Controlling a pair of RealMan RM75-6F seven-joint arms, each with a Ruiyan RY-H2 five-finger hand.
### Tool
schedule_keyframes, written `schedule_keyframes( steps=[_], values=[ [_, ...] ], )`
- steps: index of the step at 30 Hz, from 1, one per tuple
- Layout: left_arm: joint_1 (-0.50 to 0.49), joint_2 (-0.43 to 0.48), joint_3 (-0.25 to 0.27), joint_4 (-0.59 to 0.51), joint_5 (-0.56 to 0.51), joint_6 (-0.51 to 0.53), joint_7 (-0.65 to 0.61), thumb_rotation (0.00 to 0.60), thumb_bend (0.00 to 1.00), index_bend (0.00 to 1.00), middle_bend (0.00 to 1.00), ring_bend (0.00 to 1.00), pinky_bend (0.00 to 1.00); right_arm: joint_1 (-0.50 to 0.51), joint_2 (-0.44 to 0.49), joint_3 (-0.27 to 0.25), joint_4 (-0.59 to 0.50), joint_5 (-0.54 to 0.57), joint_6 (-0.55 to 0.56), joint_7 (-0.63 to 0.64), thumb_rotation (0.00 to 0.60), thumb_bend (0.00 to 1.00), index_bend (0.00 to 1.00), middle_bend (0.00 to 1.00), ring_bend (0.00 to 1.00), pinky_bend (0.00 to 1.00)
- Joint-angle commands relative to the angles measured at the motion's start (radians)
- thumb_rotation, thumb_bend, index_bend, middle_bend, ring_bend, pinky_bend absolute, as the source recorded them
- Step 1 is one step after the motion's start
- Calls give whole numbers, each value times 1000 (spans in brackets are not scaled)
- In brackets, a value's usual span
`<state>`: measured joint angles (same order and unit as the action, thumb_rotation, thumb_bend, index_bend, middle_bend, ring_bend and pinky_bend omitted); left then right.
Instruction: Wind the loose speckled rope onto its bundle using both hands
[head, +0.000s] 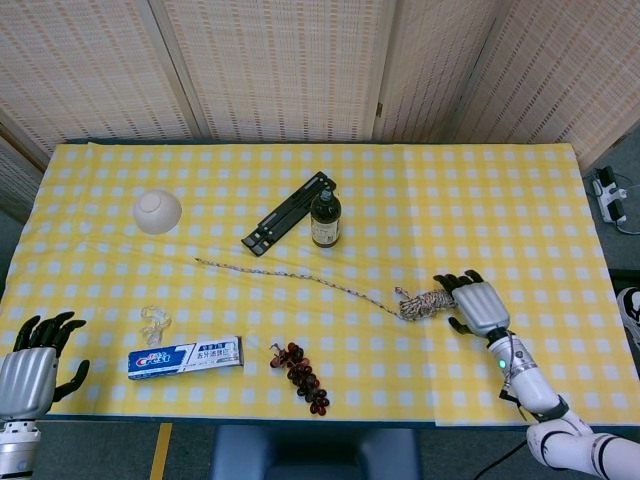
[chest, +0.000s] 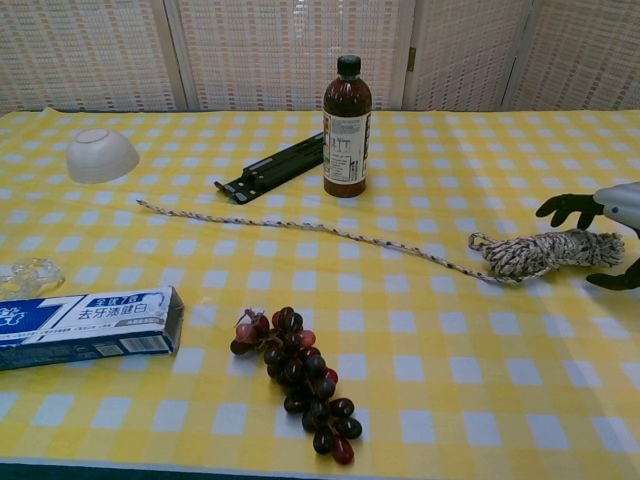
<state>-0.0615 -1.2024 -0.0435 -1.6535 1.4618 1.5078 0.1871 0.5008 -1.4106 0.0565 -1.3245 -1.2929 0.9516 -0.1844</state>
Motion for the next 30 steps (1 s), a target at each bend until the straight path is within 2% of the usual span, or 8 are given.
schedule_keyframes(
  steps=[1,6,17,21,25,30],
  values=[
    [0,0,0,1,-3,-2,-1,600,379,283,200,195,129,3,-3,2,4,-1,-2,3,600,351,212,253,283,151],
    [3,1,-1,4,-9,-1,-5,600,377,282,200,195,129,9,-12,2,20,-5,-9,6,600,352,290,287,317,201],
    [-3,5,-6,1,-17,-11,0,600,374,281,201,195,128,25,-20,13,32,-5,-19,7,600,353,318,312,338,202],
    [-5,3,-7,3,-22,-16,-1,600,374,281,201,195,128,32,-24,16,35,2,-29,-1,600,379,367,345,371,204],
    [-5,2,-7,7,-26,-19,-4,600,373,281,200,195,128,36,-32,17,45,9,-37,-1,600,441,445,396,421,293],
    [-6,1,-6,10,-26,-20,-4,600,372,281,200,196,128,38,-38,19,54,7,-33,1,600,482,495,444,465,380]
  ],
)
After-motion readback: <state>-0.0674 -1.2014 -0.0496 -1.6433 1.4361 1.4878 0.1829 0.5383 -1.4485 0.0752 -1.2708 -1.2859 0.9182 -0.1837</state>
